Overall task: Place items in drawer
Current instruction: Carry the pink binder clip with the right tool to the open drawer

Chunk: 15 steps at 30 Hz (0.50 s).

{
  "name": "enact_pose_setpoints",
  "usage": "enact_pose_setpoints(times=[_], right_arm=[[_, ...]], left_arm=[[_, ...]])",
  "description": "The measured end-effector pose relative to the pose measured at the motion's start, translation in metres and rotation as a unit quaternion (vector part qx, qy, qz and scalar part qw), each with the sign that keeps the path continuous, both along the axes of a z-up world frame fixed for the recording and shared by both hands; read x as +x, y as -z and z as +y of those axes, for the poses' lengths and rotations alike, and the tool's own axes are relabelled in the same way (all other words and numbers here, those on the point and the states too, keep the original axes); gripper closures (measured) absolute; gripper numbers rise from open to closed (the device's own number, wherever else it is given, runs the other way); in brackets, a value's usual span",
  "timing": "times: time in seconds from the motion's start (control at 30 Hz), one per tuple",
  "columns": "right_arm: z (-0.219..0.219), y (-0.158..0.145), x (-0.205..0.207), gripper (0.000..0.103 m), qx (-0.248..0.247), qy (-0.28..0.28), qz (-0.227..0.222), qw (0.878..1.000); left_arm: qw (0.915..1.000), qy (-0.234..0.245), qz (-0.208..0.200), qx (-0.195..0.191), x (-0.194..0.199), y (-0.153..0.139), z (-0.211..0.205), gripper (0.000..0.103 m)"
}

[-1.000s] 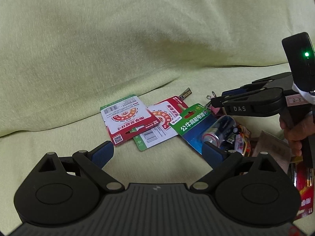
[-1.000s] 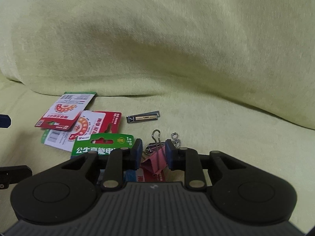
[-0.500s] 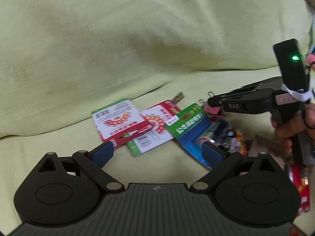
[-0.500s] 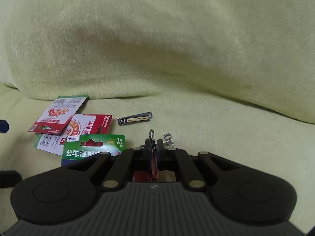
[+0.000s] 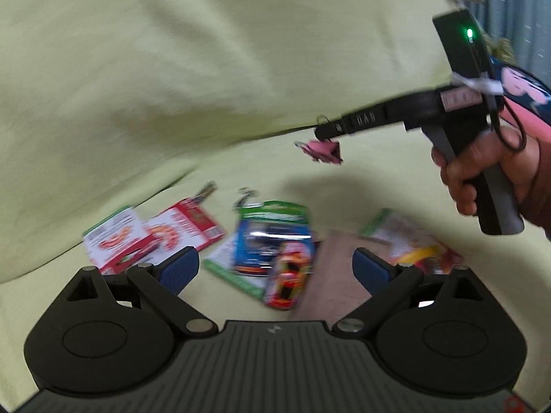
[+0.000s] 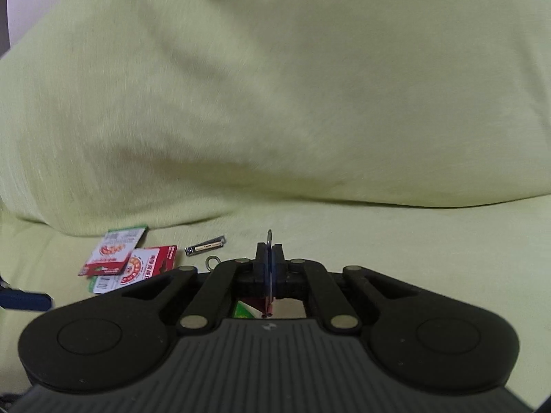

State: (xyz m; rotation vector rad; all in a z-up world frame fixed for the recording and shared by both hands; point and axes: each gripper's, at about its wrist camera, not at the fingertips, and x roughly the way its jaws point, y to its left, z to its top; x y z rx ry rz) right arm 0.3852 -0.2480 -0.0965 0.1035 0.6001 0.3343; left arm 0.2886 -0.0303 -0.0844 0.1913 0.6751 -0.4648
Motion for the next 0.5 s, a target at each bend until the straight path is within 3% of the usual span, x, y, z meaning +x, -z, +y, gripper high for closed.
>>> enact_pose_setpoints(times=[0.5], right_arm=[[-0.079,-0.045,-0.113,0.102,0.075,0.041,0.005,0.996]], left_arm=[[0.9949,0.098,0.001,-0.024,-0.04,-0.013,-0.067,0.006]])
